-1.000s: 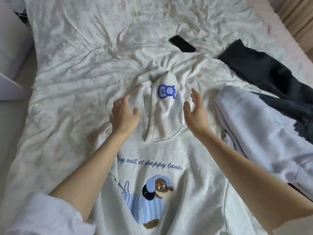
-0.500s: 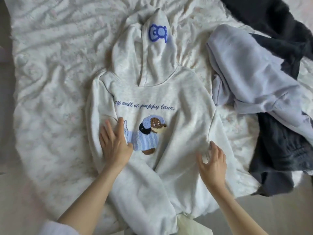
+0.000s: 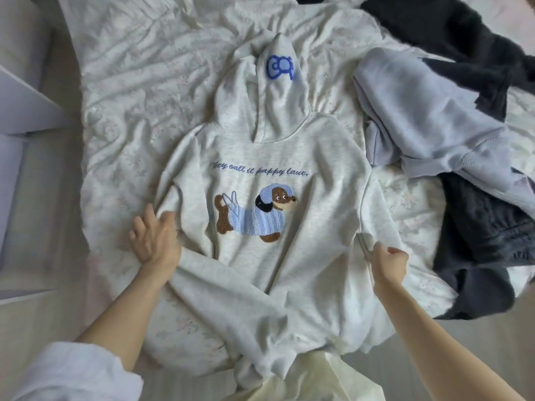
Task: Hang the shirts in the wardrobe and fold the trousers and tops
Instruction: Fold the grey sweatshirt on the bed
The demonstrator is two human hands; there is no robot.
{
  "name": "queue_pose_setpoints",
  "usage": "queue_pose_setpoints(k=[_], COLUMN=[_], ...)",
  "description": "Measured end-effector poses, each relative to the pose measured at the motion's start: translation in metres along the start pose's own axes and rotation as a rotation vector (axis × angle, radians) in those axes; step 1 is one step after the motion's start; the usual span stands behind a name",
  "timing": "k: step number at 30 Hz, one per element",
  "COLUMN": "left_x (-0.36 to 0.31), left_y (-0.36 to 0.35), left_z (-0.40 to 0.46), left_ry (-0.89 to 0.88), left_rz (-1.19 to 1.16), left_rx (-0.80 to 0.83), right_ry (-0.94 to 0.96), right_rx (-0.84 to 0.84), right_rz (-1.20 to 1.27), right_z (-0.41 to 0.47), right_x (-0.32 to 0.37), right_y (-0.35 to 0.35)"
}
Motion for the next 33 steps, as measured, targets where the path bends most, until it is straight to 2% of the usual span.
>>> queue_pose_setpoints(k=[1,4,5,6,8,11,14,16,18,20,22,23,25,28,30,31,33], left_x=[-0.009,-0.067,-0.091,-0.121,-0.174,-0.243,-0.28,-0.302,-0.323,-0.349,-0.378,-0.387,-0.402,-0.413,-0.425,-0.435,-0.458], left_y=[0.008,0.021,0.024,0.022,0.008,-0.007,-0.005,0.004,0.017,0.028,0.032,0.031,0.031,0.05,0.07,0.079,0.088], left_z=[-0.002,-0.021,-0.03,-0.038,-0.051,-0.065,-0.071,-0.076,-0.08,-0.081,-0.084,-0.083,-0.074,-0.058,-0.053,-0.052,-0.051], left_ry=[-0.031,-0.253,-0.338,-0.423,-0.534,-0.518,-0.399,-0.343,-0.34,-0.427,-0.514,-0.528,-0.535,-0.541,-0.592,-0.645,-0.771], left_rz=[0.002,-0.028,-0.054,-0.095,-0.239,-0.523,-0.564,-0.578,-0.599,-0.535,-0.461,-0.426,-0.348,-0.395,-0.481,-0.473,-0.35], left_rx=[-0.028,-0.122,-0.135,-0.118,0.042,0.282,0.303,0.319,0.341,0.344,0.383,0.417,0.419,0.227,0.101,0.049,0.023], right_ry=[0.016,0.346,0.4,0.397,0.318,0.261,0.308,0.439,0.664,0.888,1.014,1.028,0.93,0.783,0.68,0.615,0.53], right_rx=[-0.009,0.075,0.115,0.163,0.268,0.431,0.505,0.414,0.327,0.286,0.236,0.227,0.268,0.505,0.585,0.593,0.583], right_rz=[-0.026,-0.506,-0.622,-0.679,-0.748,-0.664,-0.452,-0.338,-0.298,-0.382,-0.488,-0.535,-0.575,-0.398,-0.255,-0.265,-0.465], right_z=[-0.001,0.003,0.008,0.021,0.044,0.069,0.075,0.085,0.09,0.09,0.093,0.097,0.117,0.132,0.137,0.14,0.148], right_x=[0.004,0.029,0.033,0.035,0.035,0.04,0.055,0.09,0.147,0.205,0.244,0.251,0.243,0.194,0.16,0.14,0.107], right_y=[0.005,0.006,0.006,0.007,0.003,-0.004,0.012,0.048,0.077,0.084,0.082,0.077,0.073,0.086,0.105,0.112,0.116])
Point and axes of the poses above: each hand's wrist, its own z-axis towards the middle knuckle, its own y-axis out of the back of the hand, x = y × z, the point moved 8 cm from there along z, towards the middle knuckle, and after that the axes turned 12 degrees about z, right-handed, at the moved point
